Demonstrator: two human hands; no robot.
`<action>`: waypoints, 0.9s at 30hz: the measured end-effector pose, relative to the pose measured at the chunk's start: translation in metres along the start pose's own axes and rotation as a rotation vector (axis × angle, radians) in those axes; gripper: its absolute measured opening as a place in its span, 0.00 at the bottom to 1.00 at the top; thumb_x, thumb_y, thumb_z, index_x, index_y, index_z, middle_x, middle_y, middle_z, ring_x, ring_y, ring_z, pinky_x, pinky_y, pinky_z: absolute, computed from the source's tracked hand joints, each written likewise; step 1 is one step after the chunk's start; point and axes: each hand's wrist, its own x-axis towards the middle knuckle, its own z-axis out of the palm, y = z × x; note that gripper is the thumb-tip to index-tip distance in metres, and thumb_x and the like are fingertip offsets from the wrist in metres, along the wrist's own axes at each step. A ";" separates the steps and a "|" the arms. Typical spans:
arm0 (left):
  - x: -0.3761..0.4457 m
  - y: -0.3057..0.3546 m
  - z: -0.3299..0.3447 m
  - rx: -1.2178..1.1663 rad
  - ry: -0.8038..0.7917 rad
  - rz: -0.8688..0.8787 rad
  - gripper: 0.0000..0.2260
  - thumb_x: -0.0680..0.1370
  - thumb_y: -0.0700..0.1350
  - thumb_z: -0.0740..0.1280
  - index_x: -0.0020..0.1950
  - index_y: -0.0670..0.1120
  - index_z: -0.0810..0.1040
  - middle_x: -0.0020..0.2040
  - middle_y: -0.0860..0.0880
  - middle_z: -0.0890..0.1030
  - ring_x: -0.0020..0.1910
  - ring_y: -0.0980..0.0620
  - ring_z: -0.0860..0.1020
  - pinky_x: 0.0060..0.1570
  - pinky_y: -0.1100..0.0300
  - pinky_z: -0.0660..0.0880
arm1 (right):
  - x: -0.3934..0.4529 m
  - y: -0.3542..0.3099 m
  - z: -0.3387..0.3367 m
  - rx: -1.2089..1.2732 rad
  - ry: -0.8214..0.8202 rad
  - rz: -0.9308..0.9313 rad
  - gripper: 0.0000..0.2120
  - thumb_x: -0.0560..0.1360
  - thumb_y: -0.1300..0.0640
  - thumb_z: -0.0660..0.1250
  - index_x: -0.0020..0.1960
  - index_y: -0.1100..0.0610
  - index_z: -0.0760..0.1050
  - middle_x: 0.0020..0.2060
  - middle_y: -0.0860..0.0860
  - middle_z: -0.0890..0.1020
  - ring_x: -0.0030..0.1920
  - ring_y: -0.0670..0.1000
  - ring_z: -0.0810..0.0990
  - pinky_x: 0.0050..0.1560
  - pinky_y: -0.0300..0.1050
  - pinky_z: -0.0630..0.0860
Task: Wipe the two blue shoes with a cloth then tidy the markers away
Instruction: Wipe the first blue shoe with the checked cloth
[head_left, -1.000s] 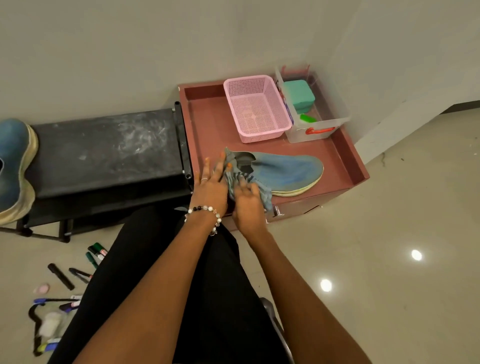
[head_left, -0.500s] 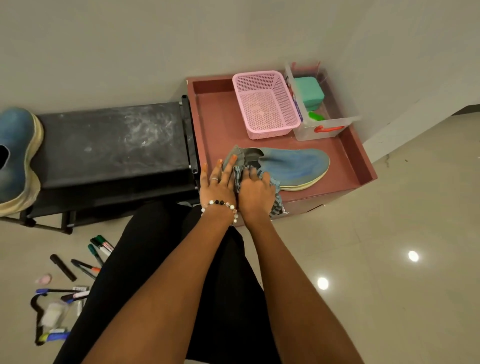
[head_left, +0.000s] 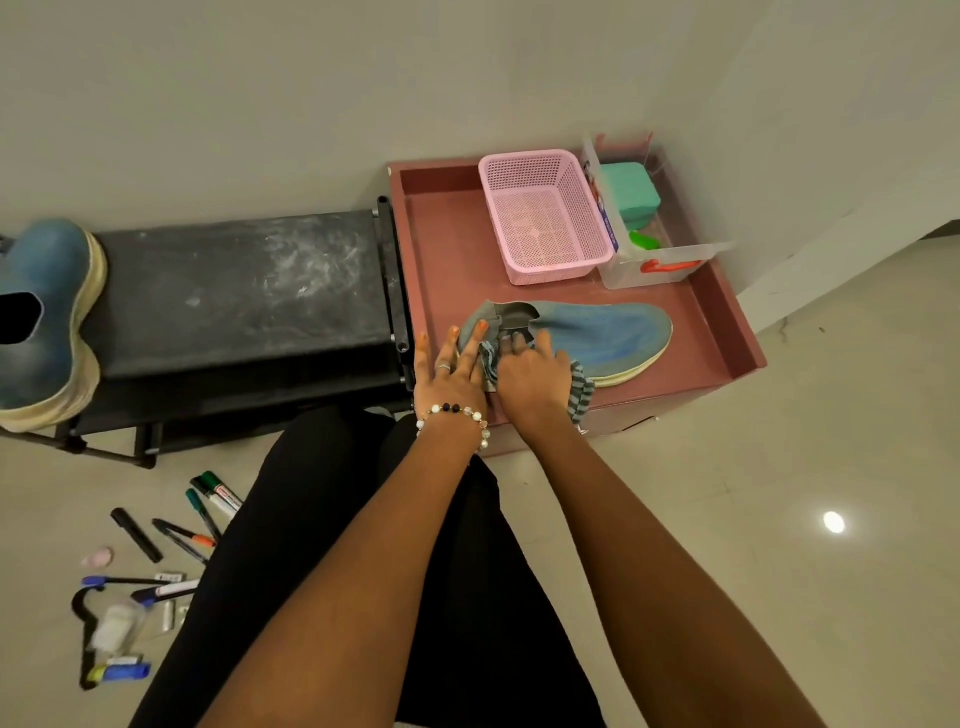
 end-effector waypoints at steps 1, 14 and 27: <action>-0.001 0.000 0.001 -0.011 0.001 -0.001 0.34 0.81 0.47 0.59 0.78 0.47 0.40 0.72 0.49 0.24 0.75 0.44 0.32 0.69 0.35 0.32 | -0.002 0.002 0.000 0.008 -0.018 -0.017 0.18 0.80 0.57 0.53 0.69 0.55 0.67 0.66 0.51 0.71 0.68 0.57 0.61 0.56 0.51 0.66; 0.003 0.001 0.005 -0.084 -0.014 -0.009 0.33 0.81 0.54 0.56 0.78 0.49 0.39 0.72 0.50 0.23 0.74 0.45 0.30 0.64 0.35 0.27 | -0.007 0.004 -0.005 0.040 -0.067 -0.028 0.20 0.79 0.56 0.55 0.71 0.55 0.65 0.70 0.50 0.67 0.70 0.57 0.58 0.61 0.53 0.63; 0.000 0.005 0.003 -0.011 -0.001 -0.048 0.38 0.80 0.49 0.58 0.75 0.45 0.30 0.71 0.48 0.22 0.74 0.44 0.30 0.66 0.36 0.29 | -0.029 0.032 0.015 0.158 -0.017 -0.007 0.25 0.76 0.60 0.59 0.73 0.52 0.62 0.67 0.51 0.71 0.66 0.57 0.63 0.61 0.53 0.65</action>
